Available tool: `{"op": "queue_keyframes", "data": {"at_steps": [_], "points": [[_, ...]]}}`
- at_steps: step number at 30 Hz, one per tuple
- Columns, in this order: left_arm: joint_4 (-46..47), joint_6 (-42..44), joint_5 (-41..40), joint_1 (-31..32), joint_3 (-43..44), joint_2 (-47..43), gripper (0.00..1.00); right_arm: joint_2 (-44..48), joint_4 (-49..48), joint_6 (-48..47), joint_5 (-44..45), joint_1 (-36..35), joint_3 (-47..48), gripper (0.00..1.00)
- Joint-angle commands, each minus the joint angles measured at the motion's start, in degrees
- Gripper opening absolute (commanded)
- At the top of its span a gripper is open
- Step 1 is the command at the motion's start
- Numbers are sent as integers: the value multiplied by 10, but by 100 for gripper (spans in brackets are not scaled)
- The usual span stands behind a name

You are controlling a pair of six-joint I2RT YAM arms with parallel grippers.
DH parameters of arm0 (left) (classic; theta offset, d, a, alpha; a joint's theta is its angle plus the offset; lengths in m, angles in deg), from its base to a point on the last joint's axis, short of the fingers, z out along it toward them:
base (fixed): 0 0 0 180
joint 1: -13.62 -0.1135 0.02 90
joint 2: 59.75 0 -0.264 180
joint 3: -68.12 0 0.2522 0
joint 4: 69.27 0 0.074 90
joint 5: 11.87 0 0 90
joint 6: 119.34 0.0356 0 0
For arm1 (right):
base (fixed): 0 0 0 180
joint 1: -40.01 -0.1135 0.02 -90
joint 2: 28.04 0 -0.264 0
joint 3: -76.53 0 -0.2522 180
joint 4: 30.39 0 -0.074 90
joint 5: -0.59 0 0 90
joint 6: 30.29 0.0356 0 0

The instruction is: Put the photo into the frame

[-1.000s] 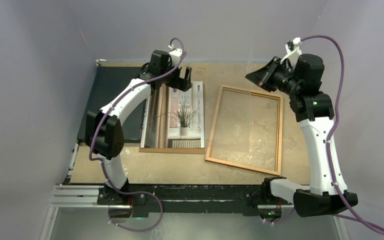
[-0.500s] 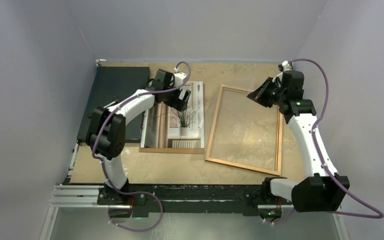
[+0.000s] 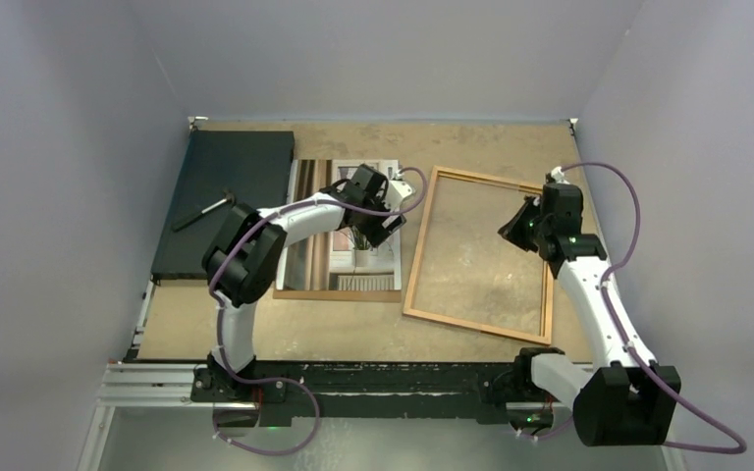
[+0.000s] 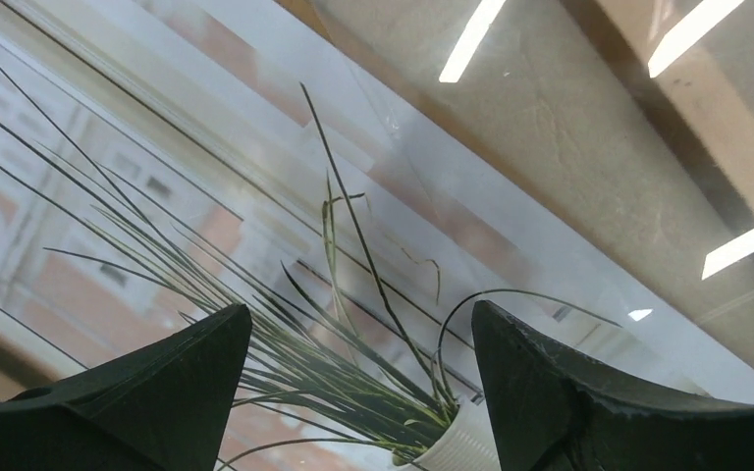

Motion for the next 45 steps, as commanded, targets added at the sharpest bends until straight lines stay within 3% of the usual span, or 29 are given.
{"op": "queue_keyframes", "data": {"at_steps": [1, 11, 21, 28, 31, 35, 39, 45], "points": [[16, 35, -60, -4, 15, 2, 81, 28, -49, 18, 74, 2, -55, 0], [10, 42, -68, -5, 26, 3, 80, -26, -69, -1, 120, 2, -60, 0], [17, 29, -52, -1, 5, 25, 78, -25, -158, 49, -6, 2, -140, 10], [20, 30, -34, 0, -7, 33, 78, -8, -199, 73, -25, 21, -186, 13], [20, 30, -34, 1, -8, 35, 78, -5, -220, 85, -51, 27, -201, 18], [20, 30, -33, 1, -9, 37, 78, -4, -279, 114, -127, 40, -245, 34], [18, 29, -35, 2, -13, 37, 77, -11, -331, 141, -183, 48, -284, 43], [18, 31, -40, 2, -17, 34, 77, -18, -343, 150, -220, 49, -303, 47]]}}
